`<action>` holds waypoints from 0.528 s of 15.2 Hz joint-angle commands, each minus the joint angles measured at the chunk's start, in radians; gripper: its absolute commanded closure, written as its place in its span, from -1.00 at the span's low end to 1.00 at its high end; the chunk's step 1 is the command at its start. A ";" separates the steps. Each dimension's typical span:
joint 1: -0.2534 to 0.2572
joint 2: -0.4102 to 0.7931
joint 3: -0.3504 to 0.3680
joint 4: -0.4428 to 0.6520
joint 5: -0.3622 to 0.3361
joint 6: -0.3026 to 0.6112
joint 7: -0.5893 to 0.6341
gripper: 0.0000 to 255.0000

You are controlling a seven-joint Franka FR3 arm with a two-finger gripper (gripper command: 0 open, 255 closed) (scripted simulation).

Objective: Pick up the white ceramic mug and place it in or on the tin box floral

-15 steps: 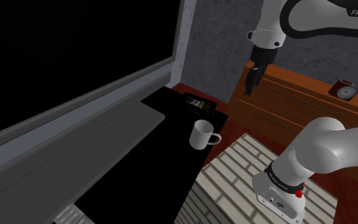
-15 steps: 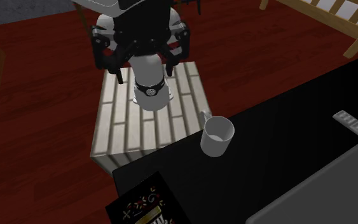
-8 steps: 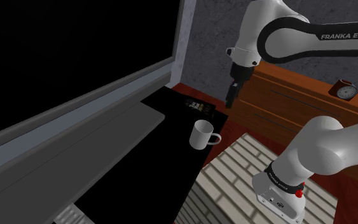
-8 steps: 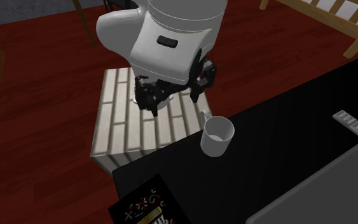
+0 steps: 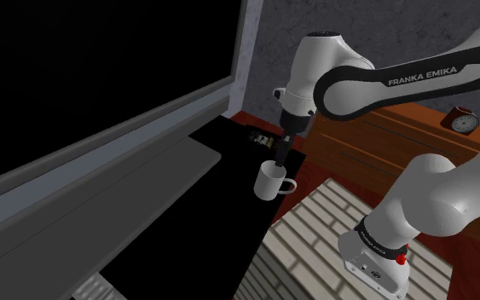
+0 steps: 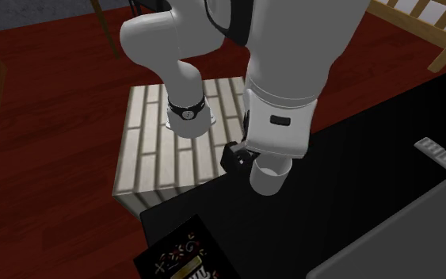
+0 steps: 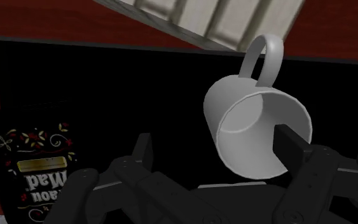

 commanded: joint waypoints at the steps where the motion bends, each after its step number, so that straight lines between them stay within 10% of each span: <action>1: 0.012 0.042 0.011 -0.003 0.009 0.057 -0.008 -1.00; 8: 0.011 0.104 0.022 -0.066 0.011 0.181 -0.005 -1.00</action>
